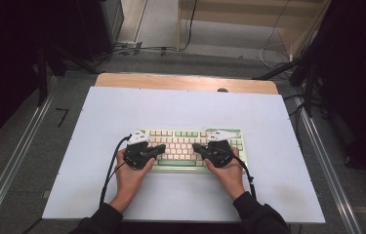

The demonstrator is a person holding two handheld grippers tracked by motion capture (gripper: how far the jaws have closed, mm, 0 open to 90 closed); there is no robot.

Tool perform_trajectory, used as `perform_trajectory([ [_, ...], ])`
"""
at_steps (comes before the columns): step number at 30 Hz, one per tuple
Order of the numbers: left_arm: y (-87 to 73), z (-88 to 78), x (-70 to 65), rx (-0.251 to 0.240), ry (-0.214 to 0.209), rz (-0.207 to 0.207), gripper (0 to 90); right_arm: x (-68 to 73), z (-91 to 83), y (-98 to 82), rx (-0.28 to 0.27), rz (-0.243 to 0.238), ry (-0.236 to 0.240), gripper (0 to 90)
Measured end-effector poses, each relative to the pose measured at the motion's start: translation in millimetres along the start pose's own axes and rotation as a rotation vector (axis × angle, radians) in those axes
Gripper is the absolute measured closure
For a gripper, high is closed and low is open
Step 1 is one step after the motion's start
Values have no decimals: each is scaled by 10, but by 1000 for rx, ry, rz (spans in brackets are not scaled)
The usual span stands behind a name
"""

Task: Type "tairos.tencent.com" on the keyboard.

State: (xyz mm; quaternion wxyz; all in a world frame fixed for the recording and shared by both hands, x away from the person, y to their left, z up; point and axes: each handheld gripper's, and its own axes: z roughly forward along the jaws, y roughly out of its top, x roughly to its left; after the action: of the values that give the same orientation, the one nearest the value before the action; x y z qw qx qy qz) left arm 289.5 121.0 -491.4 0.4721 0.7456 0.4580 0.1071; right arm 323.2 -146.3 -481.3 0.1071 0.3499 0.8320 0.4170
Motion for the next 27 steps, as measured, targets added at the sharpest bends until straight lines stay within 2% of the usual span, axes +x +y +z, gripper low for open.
perform_trajectory([
  [12,-28,-10,-28,22,-12,6,900,-15,22,16,-2,4,-3,882],
  [27,-67,10,-40,53,-5,19,900,-14,27,31,-4,1,-3,882],
])
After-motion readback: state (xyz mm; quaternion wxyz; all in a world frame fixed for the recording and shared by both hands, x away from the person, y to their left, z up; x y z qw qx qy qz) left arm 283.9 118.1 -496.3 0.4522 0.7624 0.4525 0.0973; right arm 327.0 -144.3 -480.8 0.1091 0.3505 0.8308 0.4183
